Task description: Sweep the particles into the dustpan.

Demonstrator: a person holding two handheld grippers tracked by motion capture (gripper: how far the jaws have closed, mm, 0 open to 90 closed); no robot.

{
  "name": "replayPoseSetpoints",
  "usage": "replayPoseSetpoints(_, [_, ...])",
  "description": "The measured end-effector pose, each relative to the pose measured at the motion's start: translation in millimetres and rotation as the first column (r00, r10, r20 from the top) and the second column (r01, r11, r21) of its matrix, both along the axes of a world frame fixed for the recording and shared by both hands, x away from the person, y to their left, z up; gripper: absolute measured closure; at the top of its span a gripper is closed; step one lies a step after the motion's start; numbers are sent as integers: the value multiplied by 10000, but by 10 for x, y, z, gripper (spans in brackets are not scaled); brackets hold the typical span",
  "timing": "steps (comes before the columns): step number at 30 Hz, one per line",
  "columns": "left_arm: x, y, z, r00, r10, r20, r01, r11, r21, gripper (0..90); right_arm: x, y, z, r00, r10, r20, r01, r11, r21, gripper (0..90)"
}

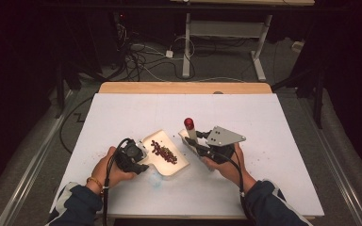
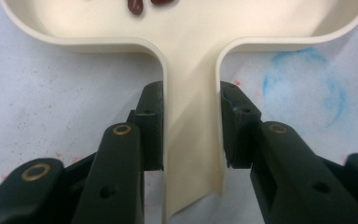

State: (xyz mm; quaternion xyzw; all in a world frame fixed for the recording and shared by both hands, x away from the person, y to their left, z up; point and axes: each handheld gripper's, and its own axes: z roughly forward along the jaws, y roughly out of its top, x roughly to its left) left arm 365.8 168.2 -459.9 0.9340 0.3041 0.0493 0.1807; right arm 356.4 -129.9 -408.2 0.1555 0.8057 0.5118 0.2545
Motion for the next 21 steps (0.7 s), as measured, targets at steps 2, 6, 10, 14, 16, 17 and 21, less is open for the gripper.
replayPoseSetpoints(2, [0, -6, 1, 10000, -5, -12, 5, 10000, 42, 634, -91, -47, 13, 9999, 60, -126, -61, 9999, -81, 708])
replayPoseSetpoints(6, [-2, -19, 1, 10000, 17, -7, -17, 9999, 112, 633, -213, -93, 22, 9991, 135, -390, -140, 9998, -125, 708])
replayPoseSetpoints(10, [0, -31, 6, 10000, 16, 25, -16, 9998, 190, 634, -257, -32, 11, 9947, 648, -793, -637, 9978, 158, 707])
replayPoseSetpoints(14, [11, -25, 6, 10000, -16, -13, 16, 9999, 159, 634, -354, -23, 108, 9905, 1235, -607, -1200, 9910, 588, 707])
replayPoseSetpoints(16, [12, -22, 4, 10000, -22, -12, 22, 9999, 137, 634, -373, -40, 167, 9938, 1080, -247, -1066, 9929, 535, 707])
replayPoseSetpoints(17, [11, -20, 4, 10000, -27, -6, 27, 9999, 129, 634, -368, -57, 184, 9952, 972, -147, -963, 9939, 531, 708])
replayPoseSetpoints(21, [11, -17, 4, 10000, -14, -22, 14, 10000, 97, 634, -270, -138, 207, 9980, 594, -204, -580, 9965, 600, 707])
